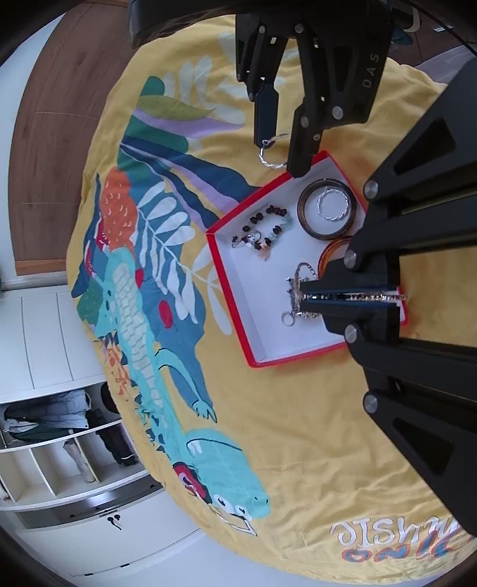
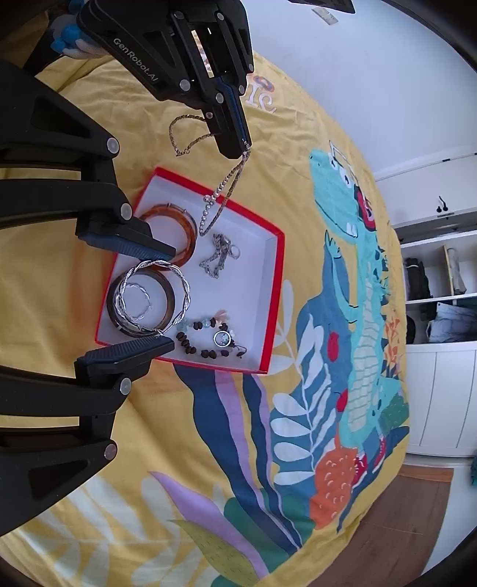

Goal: Organize jewelry
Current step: 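Carry the necklace and hoop over the red box with both tools, then lower the necklace and hoop into the red box and open both tools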

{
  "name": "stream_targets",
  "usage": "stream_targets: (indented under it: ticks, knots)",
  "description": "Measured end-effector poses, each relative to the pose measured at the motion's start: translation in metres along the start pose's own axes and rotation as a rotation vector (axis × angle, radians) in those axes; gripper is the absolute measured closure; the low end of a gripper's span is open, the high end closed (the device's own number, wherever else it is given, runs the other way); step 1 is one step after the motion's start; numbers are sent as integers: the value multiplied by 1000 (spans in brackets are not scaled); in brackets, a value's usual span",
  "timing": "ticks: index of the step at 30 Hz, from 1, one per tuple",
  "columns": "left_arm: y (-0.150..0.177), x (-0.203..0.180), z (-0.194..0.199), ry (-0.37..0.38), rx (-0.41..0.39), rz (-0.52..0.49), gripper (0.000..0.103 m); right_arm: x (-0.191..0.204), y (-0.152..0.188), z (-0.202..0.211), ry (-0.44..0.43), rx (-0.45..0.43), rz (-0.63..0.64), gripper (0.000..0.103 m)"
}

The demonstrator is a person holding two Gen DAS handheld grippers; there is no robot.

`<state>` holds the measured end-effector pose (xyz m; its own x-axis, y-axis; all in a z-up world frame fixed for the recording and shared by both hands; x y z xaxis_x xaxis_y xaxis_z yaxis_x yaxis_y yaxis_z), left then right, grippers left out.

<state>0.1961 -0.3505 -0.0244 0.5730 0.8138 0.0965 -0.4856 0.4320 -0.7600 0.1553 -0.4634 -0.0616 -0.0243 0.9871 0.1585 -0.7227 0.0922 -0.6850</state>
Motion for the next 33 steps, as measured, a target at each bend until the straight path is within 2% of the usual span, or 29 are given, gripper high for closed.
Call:
stream_targets:
  ticks: [8,16,33]
  knots:
    - [17,4,-35,5,62,21,101,-3,17,-36,-22,56,6,61]
    - [34,3,-59,1,115,32,101,-2,29,-55,-34,98,14,61]
    - [67,6,-79,-9,211,38,99,-3,54,-71,-22,180,19,60]
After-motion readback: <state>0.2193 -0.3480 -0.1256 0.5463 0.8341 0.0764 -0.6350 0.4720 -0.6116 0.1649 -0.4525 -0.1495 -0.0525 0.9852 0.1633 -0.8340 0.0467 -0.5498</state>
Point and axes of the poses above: each gripper's, at about its wrist camera, not at the fingertips, and z roughly against the way its jaws point, x to its left, y to its underside, the point moved 6 cm from there along -z, roughly the way its jaws point, and after that the axes turned 10 degrees about -x, right-handed, at the moved point
